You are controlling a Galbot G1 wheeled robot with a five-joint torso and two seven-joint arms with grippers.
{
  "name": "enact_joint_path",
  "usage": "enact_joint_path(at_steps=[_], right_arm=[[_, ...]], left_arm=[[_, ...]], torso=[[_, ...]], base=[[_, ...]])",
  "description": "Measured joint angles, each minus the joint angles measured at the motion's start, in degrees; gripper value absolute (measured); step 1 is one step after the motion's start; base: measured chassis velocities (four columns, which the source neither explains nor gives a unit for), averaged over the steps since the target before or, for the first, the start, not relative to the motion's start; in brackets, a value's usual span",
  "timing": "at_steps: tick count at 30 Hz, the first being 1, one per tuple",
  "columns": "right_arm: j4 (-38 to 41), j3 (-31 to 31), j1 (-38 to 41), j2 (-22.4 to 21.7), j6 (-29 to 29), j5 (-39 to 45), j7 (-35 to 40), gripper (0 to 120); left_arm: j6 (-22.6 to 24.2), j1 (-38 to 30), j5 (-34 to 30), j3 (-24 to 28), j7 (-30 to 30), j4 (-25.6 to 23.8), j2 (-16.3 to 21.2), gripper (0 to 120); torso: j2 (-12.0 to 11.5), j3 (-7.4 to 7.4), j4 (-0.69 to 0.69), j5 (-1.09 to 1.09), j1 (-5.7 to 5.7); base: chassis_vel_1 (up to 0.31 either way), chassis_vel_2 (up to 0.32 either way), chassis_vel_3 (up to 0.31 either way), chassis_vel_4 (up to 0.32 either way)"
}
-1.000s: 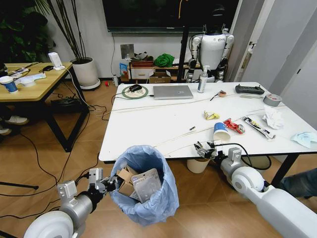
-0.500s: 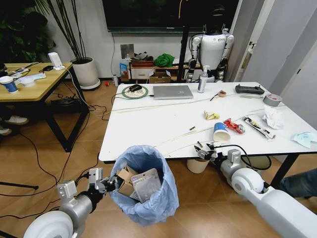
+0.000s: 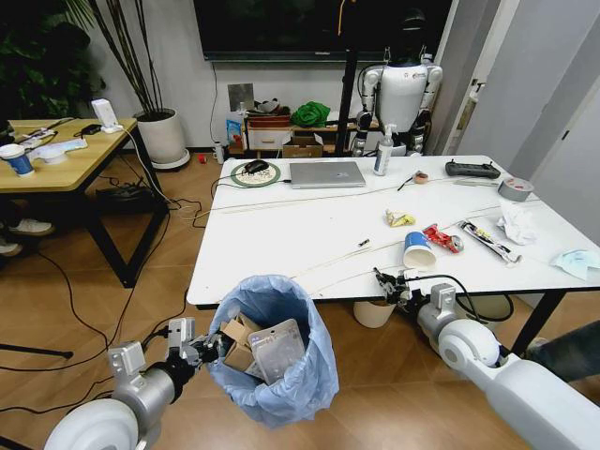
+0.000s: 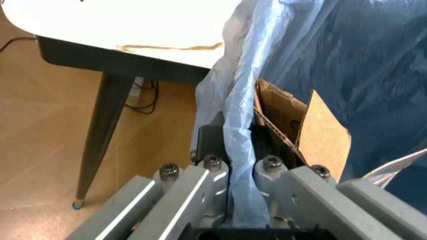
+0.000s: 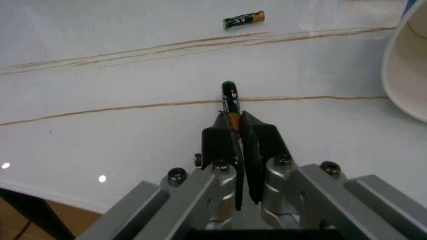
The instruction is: Pick up the trash bin and place the trash from the table into it.
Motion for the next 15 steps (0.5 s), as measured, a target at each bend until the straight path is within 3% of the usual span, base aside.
enact_joint_path(at_steps=[10,15], right_arm=[[2.66,0.55,0.21,-0.15,0.63,1.51,-0.39,0],[8.56,1.25,1.01,-3.44,3.4,3.26,-5.32,0]], left_arm=[[-0.04,0.08,0.09,0.84,0.0,-0.29,-0.24,0],[-0.04,0.33,0.22,1.37,-0.06,-0.47,0.42,0]], torso=[[0.0,0.01,0.0,0.03,0.0],[0.0,0.01,0.01,0.02,0.01]], base=[[0.0,0.0,0.0,0.0],[0.0,0.0,0.0,0.0]])
